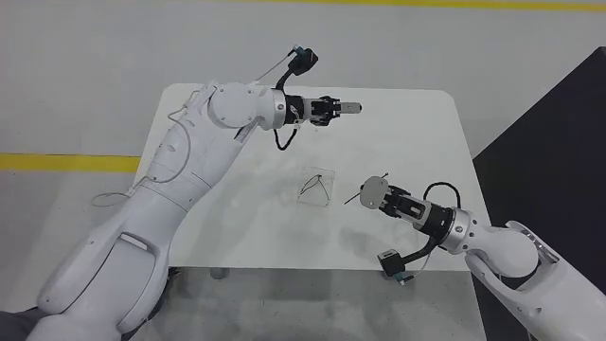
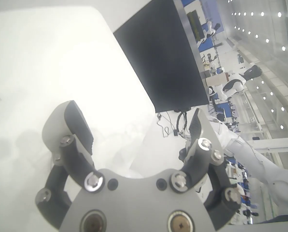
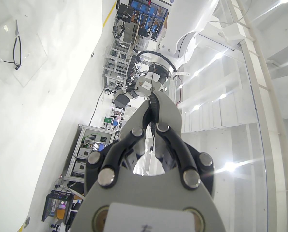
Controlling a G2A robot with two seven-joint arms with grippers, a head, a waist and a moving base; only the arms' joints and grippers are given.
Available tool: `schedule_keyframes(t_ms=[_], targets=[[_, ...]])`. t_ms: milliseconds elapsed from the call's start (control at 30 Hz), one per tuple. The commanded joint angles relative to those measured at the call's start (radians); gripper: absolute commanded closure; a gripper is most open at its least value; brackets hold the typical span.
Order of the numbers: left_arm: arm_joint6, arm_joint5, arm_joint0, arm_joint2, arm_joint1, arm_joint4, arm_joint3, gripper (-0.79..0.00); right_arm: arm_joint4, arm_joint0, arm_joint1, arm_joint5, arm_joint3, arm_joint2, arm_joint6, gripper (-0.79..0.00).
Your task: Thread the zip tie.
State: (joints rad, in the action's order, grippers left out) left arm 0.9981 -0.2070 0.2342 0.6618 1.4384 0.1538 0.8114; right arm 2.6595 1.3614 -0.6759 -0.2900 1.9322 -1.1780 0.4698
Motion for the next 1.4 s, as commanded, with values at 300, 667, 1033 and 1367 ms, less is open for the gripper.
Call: schedule_keyframes(t_ms=[300,667,1033,1367], targets=[[0.047,0.053,-0.005,-0.034,0.005,-0.103,-0.092,-0.785,0.0,0.0,0.0,0.0,0.0,0.0,0.0,0.0],[-0.001,0.16,0.017,-0.183,0.033,-0.428,0.059,-0.785,0.0,0.0,0.0,0.0,0.0,0.0,0.0,0.0],[0.031,0.083,-0.001,-0.225,0.095,-0.451,-0.052,-0.785,0.0,0.0,0.0,0.0,0.0,0.0,0.0,0.0],[0.012,0.016,0.022,-0.216,0.094,-0.438,-0.01,-0.785,0.0,0.0,0.0,0.0,0.0,0.0,0.0,0.0]])
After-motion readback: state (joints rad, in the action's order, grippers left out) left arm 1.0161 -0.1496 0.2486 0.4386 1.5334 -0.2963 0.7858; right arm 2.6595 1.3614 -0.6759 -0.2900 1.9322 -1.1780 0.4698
